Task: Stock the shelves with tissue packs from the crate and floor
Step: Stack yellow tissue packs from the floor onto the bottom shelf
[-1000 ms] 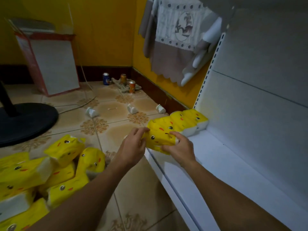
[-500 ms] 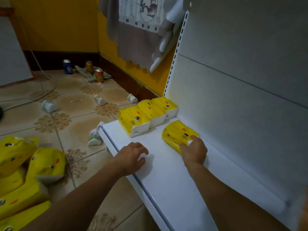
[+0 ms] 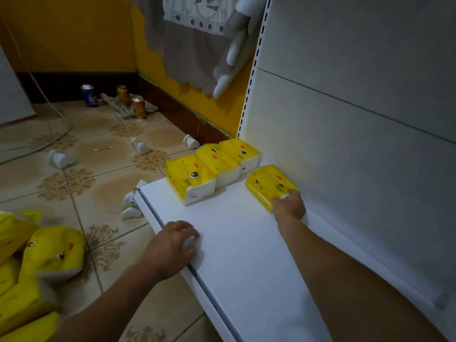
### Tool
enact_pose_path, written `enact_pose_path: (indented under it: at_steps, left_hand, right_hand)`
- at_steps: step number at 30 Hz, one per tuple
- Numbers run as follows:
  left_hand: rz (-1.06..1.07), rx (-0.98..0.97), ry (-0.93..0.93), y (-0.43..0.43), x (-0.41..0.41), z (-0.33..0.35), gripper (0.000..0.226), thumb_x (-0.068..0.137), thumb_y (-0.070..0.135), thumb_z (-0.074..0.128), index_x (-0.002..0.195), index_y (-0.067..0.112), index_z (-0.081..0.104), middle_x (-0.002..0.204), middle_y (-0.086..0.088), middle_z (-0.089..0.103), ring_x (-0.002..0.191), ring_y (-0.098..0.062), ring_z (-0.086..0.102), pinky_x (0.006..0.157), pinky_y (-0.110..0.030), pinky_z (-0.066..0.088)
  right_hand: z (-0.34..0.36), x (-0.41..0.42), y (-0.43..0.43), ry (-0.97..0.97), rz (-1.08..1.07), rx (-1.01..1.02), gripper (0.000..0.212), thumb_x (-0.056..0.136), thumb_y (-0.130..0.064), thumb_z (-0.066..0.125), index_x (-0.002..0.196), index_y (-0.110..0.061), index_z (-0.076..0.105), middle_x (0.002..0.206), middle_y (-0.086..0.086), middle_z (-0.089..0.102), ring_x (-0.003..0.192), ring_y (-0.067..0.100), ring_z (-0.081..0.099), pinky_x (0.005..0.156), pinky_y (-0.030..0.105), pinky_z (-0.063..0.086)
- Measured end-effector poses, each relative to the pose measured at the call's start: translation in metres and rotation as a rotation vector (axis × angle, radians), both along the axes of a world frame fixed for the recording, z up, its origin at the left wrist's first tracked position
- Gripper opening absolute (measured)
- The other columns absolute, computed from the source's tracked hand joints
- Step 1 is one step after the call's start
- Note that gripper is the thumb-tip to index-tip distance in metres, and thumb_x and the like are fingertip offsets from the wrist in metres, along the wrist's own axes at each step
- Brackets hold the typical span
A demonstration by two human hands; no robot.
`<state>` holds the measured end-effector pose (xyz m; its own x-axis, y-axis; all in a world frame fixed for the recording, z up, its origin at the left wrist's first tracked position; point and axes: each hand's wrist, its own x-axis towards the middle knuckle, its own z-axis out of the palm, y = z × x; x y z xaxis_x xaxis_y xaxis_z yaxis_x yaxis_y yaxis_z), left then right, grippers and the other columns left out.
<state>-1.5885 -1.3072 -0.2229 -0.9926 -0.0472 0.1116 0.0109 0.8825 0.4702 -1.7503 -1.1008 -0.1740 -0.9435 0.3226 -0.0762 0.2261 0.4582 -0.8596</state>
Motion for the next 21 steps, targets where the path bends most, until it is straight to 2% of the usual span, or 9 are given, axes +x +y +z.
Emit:
enact_pose_path:
  at_steps: [4, 9, 11, 14, 16, 19, 21]
  left_hand:
    - [0.003, 0.018, 0.014, -0.001, 0.001, -0.002, 0.07, 0.067, 0.053, 0.025, 0.116, 0.02, 0.062, 0.126, 0.0, 0.055, 0.114, -0.018, 0.049, 0.093, -0.025, 0.038]
    - [0.012, 0.017, 0.012, 0.001, 0.003, -0.002, 0.073, 0.066, 0.055, 0.022, 0.12, 0.023, 0.059, 0.13, 0.003, 0.051, 0.119, -0.014, 0.044, 0.097, -0.024, 0.036]
    - [0.0, 0.017, 0.002, 0.001, 0.004, 0.0, 0.063, 0.073, 0.053, 0.03, 0.123, 0.025, 0.056, 0.133, 0.004, 0.047, 0.123, -0.012, 0.041, 0.099, -0.022, 0.034]
    - [-0.033, 0.001, 0.01, 0.0, 0.006, 0.0, 0.04, 0.087, 0.032, 0.052, 0.127, 0.024, 0.053, 0.137, 0.005, 0.044, 0.126, -0.011, 0.037, 0.101, -0.022, 0.033]
    - [-0.034, -0.015, -0.001, -0.003, 0.01, 0.0, 0.039, 0.086, 0.03, 0.052, 0.124, 0.022, 0.056, 0.134, 0.002, 0.048, 0.123, -0.015, 0.043, 0.099, -0.024, 0.037]
    - [-0.034, -0.058, 0.014, -0.015, 0.024, 0.002, 0.037, 0.073, 0.029, 0.054, 0.106, 0.018, 0.067, 0.112, -0.006, 0.064, 0.102, -0.023, 0.061, 0.082, -0.032, 0.05]
    - [0.006, -0.093, 0.002, -0.029, 0.036, 0.006, 0.035, 0.067, 0.028, 0.058, 0.099, 0.019, 0.069, 0.102, -0.005, 0.067, 0.09, -0.023, 0.066, 0.072, -0.031, 0.054]
  right_hand:
    - [-0.002, 0.003, -0.01, 0.018, -0.022, -0.267, 0.058, 0.086, -0.009, 0.054, 0.142, -0.015, 0.039, 0.14, 0.01, 0.047, 0.125, 0.031, 0.044, 0.1, 0.032, 0.038]
    - [0.005, 0.004, -0.021, 0.017, 0.006, -0.413, 0.072, 0.075, -0.017, 0.045, 0.146, -0.022, 0.031, 0.141, 0.012, 0.044, 0.124, 0.031, 0.046, 0.1, 0.032, 0.039]
    - [0.008, 0.003, -0.021, 0.012, 0.009, -0.429, 0.068, 0.081, -0.011, 0.043, 0.146, -0.021, 0.03, 0.143, 0.011, 0.043, 0.125, 0.031, 0.046, 0.101, 0.031, 0.038]
    - [0.009, 0.006, -0.02, 0.034, 0.017, -0.342, 0.063, 0.087, -0.002, 0.041, 0.147, -0.016, 0.028, 0.144, 0.012, 0.041, 0.128, 0.03, 0.043, 0.101, 0.03, 0.036]
    - [0.012, 0.011, -0.022, 0.082, 0.037, -0.2, 0.062, 0.088, -0.006, 0.045, 0.146, -0.011, 0.028, 0.146, 0.013, 0.039, 0.131, 0.029, 0.039, 0.103, 0.031, 0.034]
    - [0.016, 0.019, -0.035, 0.19, 0.159, 0.058, 0.058, 0.088, -0.012, 0.052, 0.142, -0.008, 0.034, 0.145, 0.014, 0.039, 0.133, 0.03, 0.035, 0.105, 0.036, 0.032]
    - [0.021, 0.027, -0.055, 0.255, 0.266, 0.137, 0.053, 0.089, -0.013, 0.053, 0.14, -0.008, 0.037, 0.142, 0.014, 0.041, 0.131, 0.029, 0.036, 0.104, 0.036, 0.032]
